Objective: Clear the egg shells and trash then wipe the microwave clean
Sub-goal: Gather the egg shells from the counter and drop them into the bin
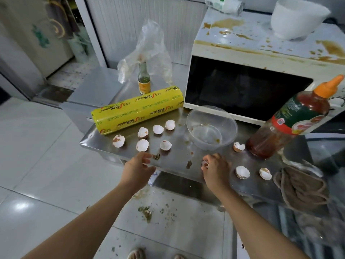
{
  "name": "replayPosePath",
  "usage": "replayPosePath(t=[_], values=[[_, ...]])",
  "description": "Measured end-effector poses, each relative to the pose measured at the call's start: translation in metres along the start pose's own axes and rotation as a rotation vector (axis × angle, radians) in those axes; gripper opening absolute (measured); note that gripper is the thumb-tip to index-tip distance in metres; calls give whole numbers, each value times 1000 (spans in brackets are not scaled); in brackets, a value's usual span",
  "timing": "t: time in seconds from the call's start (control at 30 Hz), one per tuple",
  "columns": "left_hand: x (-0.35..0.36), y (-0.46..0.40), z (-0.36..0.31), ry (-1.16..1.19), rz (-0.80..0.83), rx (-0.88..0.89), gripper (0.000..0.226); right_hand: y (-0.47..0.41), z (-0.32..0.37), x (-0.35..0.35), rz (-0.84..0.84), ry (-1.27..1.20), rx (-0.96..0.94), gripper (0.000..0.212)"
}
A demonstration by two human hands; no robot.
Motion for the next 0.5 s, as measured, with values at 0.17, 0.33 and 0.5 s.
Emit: replayPosePath(t=[0.17, 0.33, 0.5], values=[[-9, -5, 3, 7, -4, 21, 34, -8, 39, -3, -29, -246, -136, 17], [-24, -14, 6, 35, -43, 27, 33, -43, 86, 2, -60, -347, -202, 21], [-31, -21, 12, 71, -80, 35, 27, -60, 98, 20, -56, -294, -207, 25]])
Point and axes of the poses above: each hand's wrist, its own y-axis away from the middle knuckle, its own x-axis out of the palm, z = x × y, the point moved 1 cm from there along -y, towards the middle knuckle, and after that the axes turned 9 degrees about -x, right-handed, at the moved point
